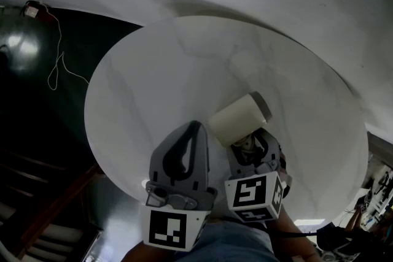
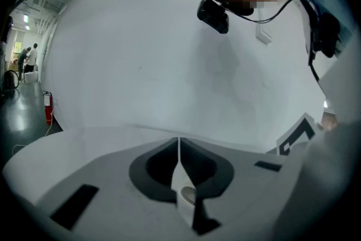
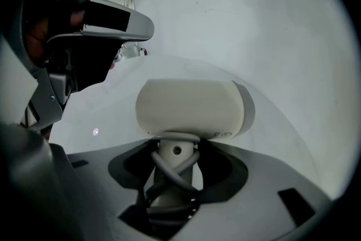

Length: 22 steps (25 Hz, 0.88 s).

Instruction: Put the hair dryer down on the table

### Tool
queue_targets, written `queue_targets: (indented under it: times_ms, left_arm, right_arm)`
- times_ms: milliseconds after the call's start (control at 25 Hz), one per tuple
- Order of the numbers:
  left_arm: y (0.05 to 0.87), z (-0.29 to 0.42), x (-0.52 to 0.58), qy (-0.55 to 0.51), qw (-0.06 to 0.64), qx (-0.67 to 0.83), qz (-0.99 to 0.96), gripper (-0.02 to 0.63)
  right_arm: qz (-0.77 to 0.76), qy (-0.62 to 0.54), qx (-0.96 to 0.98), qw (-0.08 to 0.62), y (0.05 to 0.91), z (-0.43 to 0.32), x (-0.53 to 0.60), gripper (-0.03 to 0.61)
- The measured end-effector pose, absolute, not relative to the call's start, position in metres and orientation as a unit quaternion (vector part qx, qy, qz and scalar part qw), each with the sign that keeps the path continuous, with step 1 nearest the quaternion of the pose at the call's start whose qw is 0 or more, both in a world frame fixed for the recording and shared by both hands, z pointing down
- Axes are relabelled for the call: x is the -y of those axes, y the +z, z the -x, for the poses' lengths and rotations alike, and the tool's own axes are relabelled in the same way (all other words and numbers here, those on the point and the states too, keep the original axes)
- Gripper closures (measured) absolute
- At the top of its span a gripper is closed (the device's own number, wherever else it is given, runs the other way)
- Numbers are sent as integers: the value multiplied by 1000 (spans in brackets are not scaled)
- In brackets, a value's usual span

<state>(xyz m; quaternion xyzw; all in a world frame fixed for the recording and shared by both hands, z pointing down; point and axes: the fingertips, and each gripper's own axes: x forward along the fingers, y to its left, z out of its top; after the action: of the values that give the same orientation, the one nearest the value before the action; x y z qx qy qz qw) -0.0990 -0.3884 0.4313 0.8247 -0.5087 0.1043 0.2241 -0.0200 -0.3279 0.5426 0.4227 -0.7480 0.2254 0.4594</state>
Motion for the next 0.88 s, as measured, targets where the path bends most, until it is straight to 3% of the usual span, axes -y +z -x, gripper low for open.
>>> queue_targets:
  times_ms: [360, 880]
  left_arm:
    - [437, 86, 374, 105, 207, 512, -827, 597]
    - [377, 81, 349, 75, 156, 500, -849, 597]
  right_arm:
    - [-420, 237, 752, 449, 562, 2, 319, 334]
    - [-484, 183, 770, 373, 481, -3, 314, 328]
